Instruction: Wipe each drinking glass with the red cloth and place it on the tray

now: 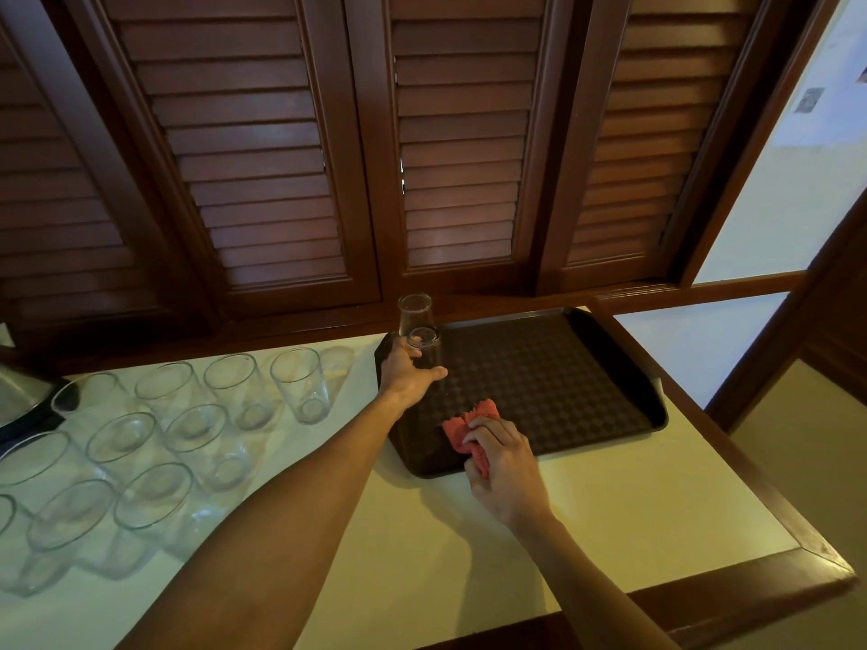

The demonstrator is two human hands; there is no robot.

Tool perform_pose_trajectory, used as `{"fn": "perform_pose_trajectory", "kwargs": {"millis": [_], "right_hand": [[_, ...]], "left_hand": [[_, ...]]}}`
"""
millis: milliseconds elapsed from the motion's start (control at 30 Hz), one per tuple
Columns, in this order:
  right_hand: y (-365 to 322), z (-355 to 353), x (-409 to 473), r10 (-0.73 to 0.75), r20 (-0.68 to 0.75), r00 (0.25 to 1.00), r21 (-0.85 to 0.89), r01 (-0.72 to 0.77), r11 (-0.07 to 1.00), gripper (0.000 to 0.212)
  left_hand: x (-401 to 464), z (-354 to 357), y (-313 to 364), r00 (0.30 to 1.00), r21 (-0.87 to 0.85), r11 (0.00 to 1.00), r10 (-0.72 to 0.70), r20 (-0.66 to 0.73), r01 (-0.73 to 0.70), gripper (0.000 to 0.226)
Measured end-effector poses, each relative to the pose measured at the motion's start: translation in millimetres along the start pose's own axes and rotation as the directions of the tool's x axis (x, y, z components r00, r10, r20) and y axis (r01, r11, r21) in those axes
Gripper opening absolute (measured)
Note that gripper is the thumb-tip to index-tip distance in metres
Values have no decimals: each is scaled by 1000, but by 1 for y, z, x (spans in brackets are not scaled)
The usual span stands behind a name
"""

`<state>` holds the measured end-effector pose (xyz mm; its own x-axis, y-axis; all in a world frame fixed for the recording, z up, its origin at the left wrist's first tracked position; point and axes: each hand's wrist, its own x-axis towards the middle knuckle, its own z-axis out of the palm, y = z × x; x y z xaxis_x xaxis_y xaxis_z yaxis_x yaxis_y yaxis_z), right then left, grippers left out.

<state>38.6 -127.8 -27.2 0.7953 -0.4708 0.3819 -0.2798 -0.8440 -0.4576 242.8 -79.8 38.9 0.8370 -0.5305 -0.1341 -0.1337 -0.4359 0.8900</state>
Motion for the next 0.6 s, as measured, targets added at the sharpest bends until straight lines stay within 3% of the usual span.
{"fn": "perform_pose_trajectory", "kwargs": {"millis": [433,533,600], "right_hand": [[-3,-2,1,18,-11,1000,26,-17,1000,28],[-4,-2,2,18,-10,1000,14,-18,1000,28],[-4,-2,2,12,-2,1000,6,-12,1000,28]], "left_hand": [[-18,-18,13,1000,74,997,6,13,-7,88],[-40,-37,15,984,91,989,127,-121,-117,77],[-58,-58,11,910,214,954,270,-315,-209,59]]}}
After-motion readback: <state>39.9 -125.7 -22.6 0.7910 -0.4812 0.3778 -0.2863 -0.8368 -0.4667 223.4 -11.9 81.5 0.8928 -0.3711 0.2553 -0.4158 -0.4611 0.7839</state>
